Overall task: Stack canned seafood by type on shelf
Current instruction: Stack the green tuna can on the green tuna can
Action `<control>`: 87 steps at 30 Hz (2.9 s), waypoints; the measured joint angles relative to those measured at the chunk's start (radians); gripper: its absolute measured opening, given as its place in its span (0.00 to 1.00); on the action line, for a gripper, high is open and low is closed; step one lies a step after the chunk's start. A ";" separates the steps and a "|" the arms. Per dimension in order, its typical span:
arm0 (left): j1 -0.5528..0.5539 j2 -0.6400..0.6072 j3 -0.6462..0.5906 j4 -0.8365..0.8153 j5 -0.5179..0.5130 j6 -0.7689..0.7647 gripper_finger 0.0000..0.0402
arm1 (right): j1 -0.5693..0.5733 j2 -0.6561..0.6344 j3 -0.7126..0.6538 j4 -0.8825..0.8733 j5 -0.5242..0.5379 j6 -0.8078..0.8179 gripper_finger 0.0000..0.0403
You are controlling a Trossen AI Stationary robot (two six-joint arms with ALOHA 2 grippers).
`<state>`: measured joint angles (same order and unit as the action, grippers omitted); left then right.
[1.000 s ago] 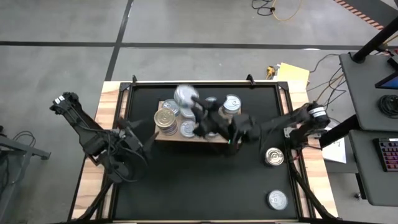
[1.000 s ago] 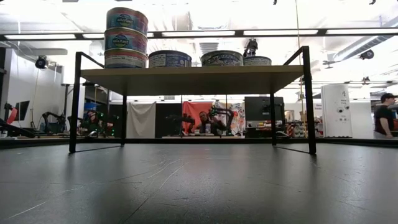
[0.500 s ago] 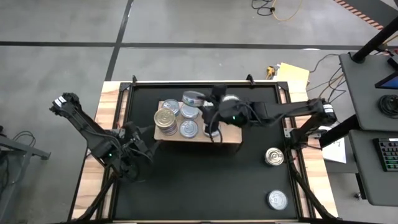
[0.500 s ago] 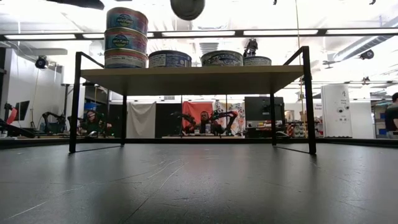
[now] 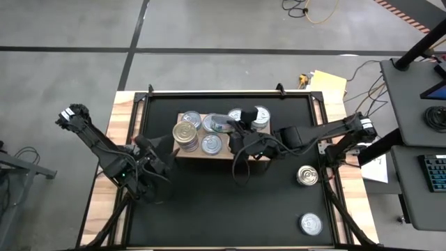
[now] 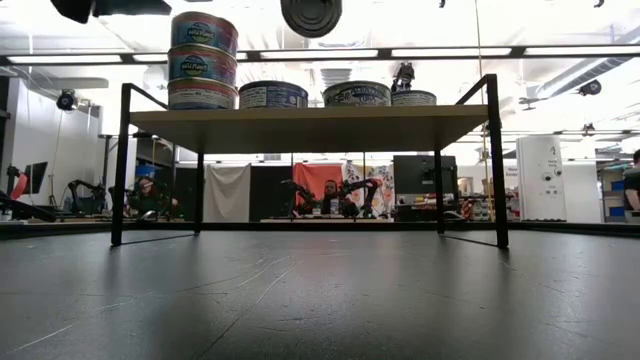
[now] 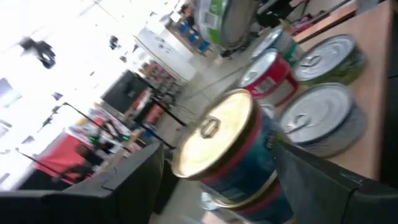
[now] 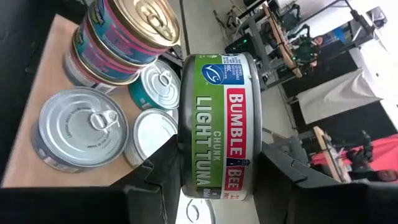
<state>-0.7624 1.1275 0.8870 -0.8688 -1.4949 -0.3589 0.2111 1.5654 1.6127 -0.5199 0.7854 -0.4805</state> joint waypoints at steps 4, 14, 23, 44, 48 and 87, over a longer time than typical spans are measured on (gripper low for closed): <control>0.000 -0.005 -0.051 -0.033 -0.041 0.001 0.70 | 0.000 0.020 0.000 0.002 -0.005 0.001 0.35; 0.001 -0.062 -0.159 -0.032 -0.078 -0.072 0.70 | -0.066 0.099 -0.002 0.064 0.012 -0.134 0.35; 0.002 -0.062 -0.156 -0.037 -0.078 -0.081 0.70 | -0.098 0.171 -0.002 0.116 0.005 -0.316 0.35; 0.003 -0.046 -0.156 -0.035 -0.077 -0.085 0.70 | -0.108 0.216 -0.003 0.158 -0.002 -0.167 0.35; 0.003 -0.046 -0.156 -0.034 -0.077 -0.085 0.70 | -0.120 0.236 -0.004 0.161 0.001 -0.189 0.35; 0.005 -0.046 -0.056 0.161 0.039 -0.043 0.70 | -0.082 0.239 -0.002 0.085 0.063 -0.007 0.35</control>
<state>-0.7574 1.0813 0.8307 -0.7078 -1.4563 -0.4019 0.1291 1.8039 1.6109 -0.4351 0.8482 -0.4877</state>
